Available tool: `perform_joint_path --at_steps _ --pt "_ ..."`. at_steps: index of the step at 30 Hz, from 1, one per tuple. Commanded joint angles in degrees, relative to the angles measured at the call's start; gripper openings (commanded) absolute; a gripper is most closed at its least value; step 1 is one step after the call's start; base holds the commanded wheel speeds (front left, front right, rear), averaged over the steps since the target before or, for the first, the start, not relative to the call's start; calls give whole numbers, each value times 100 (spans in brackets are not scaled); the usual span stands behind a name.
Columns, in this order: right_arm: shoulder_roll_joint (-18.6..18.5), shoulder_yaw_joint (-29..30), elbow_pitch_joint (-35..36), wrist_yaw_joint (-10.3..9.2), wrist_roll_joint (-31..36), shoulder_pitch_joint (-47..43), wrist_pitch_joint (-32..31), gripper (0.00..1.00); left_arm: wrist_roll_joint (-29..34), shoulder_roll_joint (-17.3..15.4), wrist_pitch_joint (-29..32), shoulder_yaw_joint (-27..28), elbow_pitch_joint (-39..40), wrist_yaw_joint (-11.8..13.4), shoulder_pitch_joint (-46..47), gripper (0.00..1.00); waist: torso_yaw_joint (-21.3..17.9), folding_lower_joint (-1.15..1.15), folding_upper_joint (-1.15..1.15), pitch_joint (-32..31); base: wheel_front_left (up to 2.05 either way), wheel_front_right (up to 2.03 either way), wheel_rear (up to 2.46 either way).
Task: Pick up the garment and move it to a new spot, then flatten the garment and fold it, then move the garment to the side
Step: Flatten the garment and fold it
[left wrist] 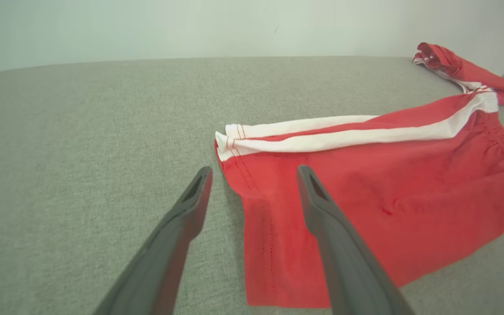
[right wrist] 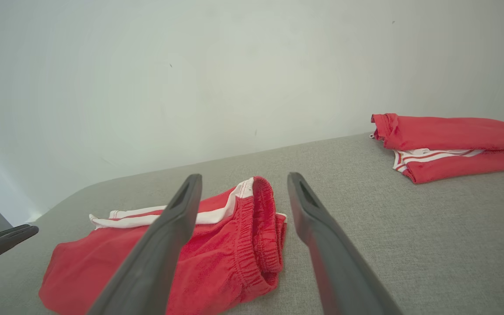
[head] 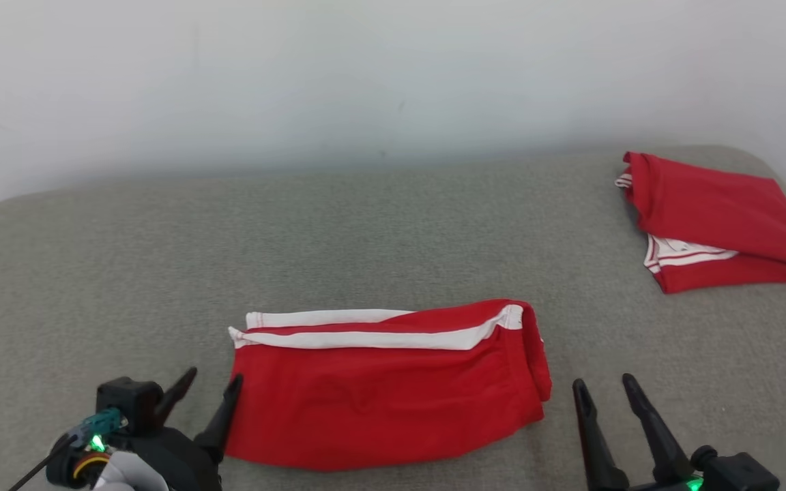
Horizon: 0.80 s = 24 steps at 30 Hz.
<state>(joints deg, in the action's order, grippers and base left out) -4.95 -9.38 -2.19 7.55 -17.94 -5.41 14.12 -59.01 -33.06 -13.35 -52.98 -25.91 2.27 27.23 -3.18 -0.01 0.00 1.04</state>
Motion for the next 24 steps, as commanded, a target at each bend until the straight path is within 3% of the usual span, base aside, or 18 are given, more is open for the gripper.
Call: perform_joint_path --at_steps 1,4,7,14,19,24 --pt "-47 46 38 -11 43 -60 -5 100 140 5 -70 65 13 41 -47 100 176 1 0 -138 0 0 0" --pt "-45 199 105 -11 57 -69 -26 100 403 20 -178 424 194 247 -128 100 329 1 0 -215 0 0 0" --pt "-48 357 155 -11 78 -78 -35 100 881 85 -182 1205 683 434 -354 100 462 1 0 -265 0 0 0" --pt "-33 550 234 -11 104 -147 -53 100 2113 393 -182 2956 1768 567 -1367 100 572 1 0 -312 0 0 0" --pt "-13 660 218 -11 116 -186 -35 100 2900 799 -183 3941 2268 423 -2062 100 560 1 0 -326 0 0 0" --pt "8 713 158 -11 119 -210 -14 100 3351 1107 -183 4434 2406 220 -2544 100 530 1 0 -332 0 0 0"
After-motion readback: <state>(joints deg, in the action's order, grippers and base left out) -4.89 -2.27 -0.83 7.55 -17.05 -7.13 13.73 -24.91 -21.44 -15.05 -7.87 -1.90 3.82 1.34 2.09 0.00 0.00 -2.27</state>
